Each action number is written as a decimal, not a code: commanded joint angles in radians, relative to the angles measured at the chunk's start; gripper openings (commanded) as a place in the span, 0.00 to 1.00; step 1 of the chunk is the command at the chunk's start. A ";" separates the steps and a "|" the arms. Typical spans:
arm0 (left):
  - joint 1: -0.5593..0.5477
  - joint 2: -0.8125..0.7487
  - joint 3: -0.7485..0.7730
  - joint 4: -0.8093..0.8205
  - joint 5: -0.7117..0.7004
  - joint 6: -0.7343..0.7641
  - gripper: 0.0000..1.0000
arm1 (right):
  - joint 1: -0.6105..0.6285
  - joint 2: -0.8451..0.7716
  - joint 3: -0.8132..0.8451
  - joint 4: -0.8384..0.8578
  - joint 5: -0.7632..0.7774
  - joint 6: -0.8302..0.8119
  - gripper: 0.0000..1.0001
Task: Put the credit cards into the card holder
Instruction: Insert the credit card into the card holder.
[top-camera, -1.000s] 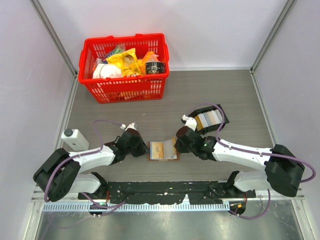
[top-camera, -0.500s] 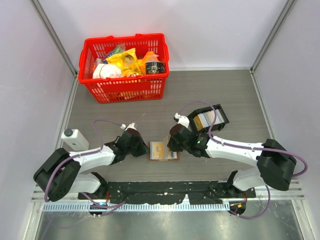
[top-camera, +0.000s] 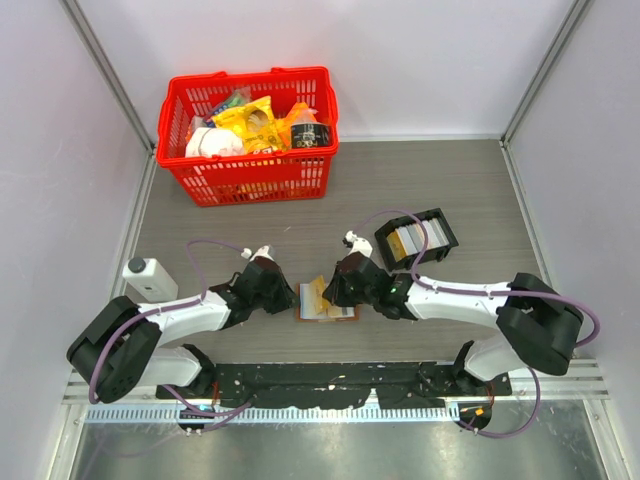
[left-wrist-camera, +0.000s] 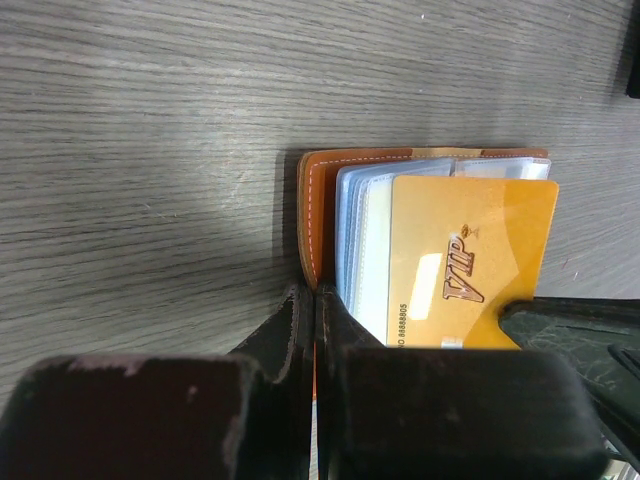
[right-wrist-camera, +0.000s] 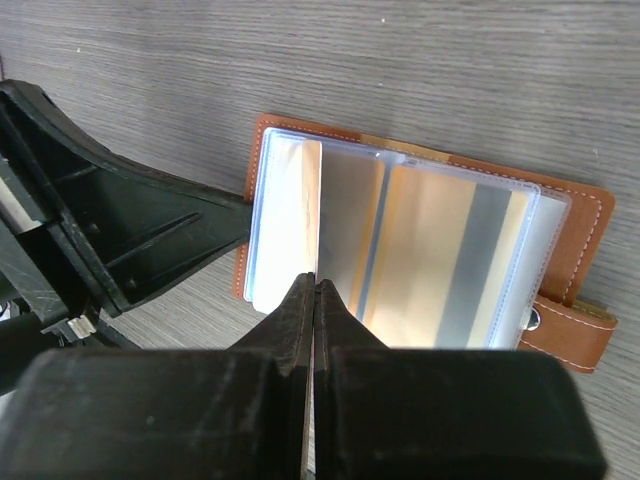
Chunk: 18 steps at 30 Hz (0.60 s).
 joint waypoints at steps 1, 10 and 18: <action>-0.002 0.019 -0.034 -0.132 -0.041 0.017 0.00 | 0.006 -0.027 -0.029 0.049 0.026 0.022 0.01; -0.002 0.022 -0.040 -0.131 -0.040 0.017 0.00 | -0.013 -0.122 -0.121 0.080 0.076 0.033 0.01; -0.002 0.026 -0.041 -0.123 -0.036 0.014 0.00 | -0.046 -0.156 -0.184 0.141 0.042 0.056 0.01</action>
